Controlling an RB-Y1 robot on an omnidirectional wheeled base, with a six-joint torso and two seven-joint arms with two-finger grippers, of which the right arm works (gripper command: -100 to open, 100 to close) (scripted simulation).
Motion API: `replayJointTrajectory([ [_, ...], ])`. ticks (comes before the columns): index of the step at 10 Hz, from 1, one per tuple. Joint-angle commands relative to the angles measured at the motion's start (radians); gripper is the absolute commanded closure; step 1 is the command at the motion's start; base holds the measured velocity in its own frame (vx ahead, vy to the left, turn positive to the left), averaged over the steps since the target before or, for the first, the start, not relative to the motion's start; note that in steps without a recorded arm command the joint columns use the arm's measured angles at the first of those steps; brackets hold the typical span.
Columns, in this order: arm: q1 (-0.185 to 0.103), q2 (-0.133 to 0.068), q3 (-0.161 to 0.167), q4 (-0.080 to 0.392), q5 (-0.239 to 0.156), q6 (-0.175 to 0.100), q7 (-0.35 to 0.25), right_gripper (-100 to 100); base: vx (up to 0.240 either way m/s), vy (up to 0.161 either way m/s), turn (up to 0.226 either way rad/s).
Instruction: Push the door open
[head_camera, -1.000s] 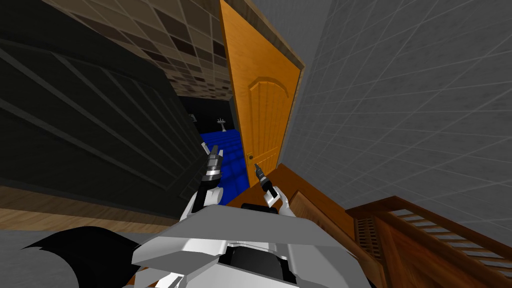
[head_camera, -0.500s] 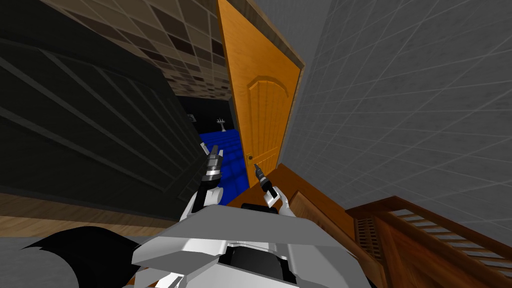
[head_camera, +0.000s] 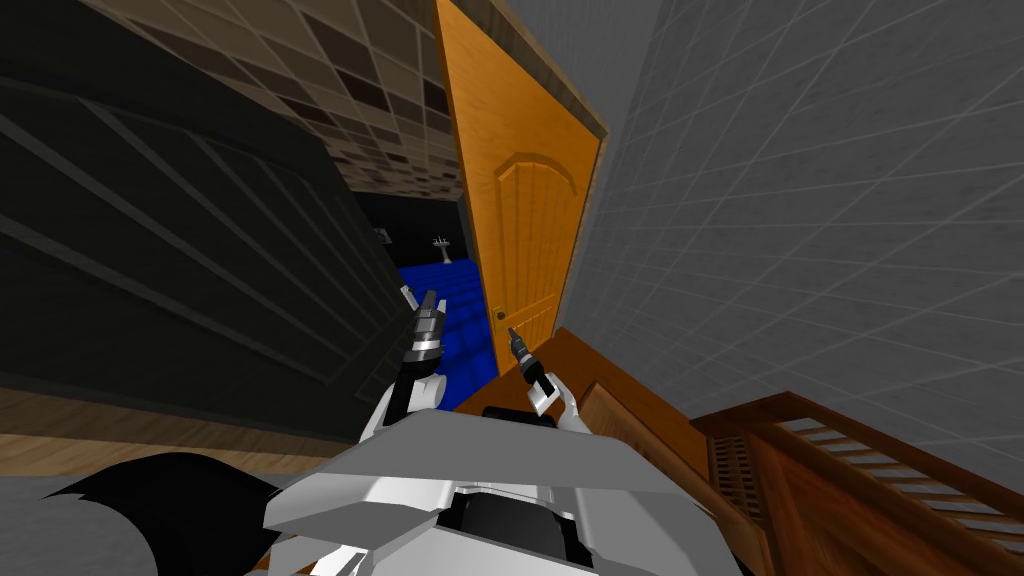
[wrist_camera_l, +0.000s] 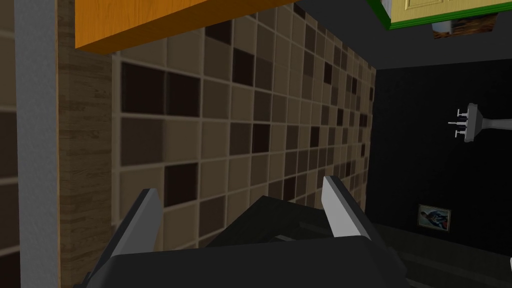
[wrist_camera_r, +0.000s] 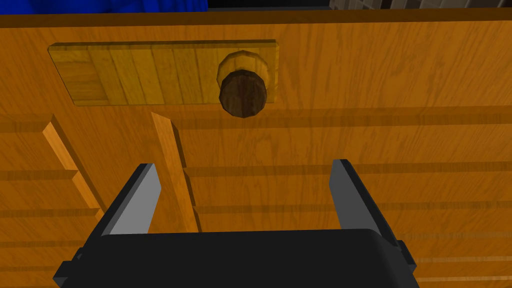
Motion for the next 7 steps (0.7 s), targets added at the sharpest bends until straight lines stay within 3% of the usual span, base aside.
replayJointTrajectory([
  [1,0.0,0.0,0.0,0.0,0.0,0.0,0.0,-100,0.0,0.0,0.0],
  [6,0.0,0.0,0.0,0.0,0.0,0.0,0.0,-100,-0.002,0.001,0.007],
  [7,-0.002,-0.007,0.016,-0.005,-0.001,0.0,-0.007,-100,0.019,-0.01,-0.061],
])
